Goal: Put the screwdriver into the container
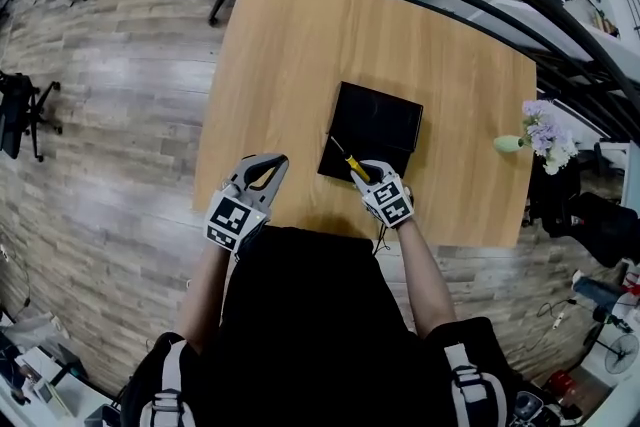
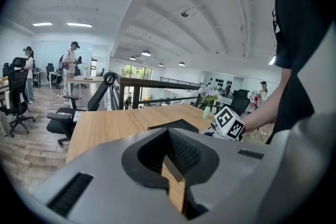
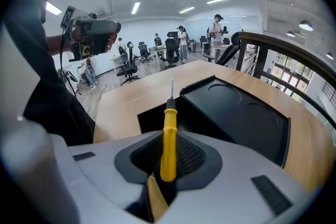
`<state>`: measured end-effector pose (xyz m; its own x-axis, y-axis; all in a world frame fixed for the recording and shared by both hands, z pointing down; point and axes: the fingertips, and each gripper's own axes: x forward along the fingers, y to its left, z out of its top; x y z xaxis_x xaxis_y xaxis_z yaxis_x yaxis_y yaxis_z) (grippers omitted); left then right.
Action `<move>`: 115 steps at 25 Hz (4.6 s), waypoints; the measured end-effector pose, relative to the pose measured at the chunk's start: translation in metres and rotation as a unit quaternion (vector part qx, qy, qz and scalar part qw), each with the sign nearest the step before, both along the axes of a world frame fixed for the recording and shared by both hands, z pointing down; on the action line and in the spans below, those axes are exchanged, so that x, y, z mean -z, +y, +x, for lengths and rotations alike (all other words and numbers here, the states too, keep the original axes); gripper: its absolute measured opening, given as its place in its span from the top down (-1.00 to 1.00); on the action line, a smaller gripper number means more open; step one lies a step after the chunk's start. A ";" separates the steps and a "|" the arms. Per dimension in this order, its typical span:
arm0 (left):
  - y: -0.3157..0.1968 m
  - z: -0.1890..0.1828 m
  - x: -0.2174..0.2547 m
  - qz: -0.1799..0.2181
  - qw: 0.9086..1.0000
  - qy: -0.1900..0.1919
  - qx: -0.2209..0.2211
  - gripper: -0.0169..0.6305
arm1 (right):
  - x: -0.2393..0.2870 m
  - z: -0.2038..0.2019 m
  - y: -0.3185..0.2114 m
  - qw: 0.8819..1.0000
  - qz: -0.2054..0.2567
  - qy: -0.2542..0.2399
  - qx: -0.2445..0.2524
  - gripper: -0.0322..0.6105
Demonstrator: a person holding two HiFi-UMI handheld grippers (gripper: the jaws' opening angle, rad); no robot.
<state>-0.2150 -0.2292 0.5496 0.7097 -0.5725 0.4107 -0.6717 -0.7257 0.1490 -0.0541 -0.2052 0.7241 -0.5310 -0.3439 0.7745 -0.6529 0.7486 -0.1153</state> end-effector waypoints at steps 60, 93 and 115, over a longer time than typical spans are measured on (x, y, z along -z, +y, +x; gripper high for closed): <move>0.002 -0.001 0.000 0.002 1.000 0.009 -0.003 0.88 | -0.050 0.013 -0.009 0.992 -0.055 0.109 0.040 0.51; 0.047 0.062 0.036 0.036 0.999 0.002 -0.009 0.88 | 0.089 0.050 0.018 0.994 0.094 -0.045 -0.021 0.82; 0.077 0.105 0.054 0.045 0.999 0.006 -0.024 0.88 | 0.170 0.066 0.062 0.984 0.151 -0.098 -0.013 0.82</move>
<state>-0.1097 -0.1518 0.4956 0.7412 -0.5724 0.3506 -0.6346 -0.7677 0.0883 0.0120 -0.1435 0.5538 -0.6471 -0.5586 0.5188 -0.6604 0.7508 -0.0154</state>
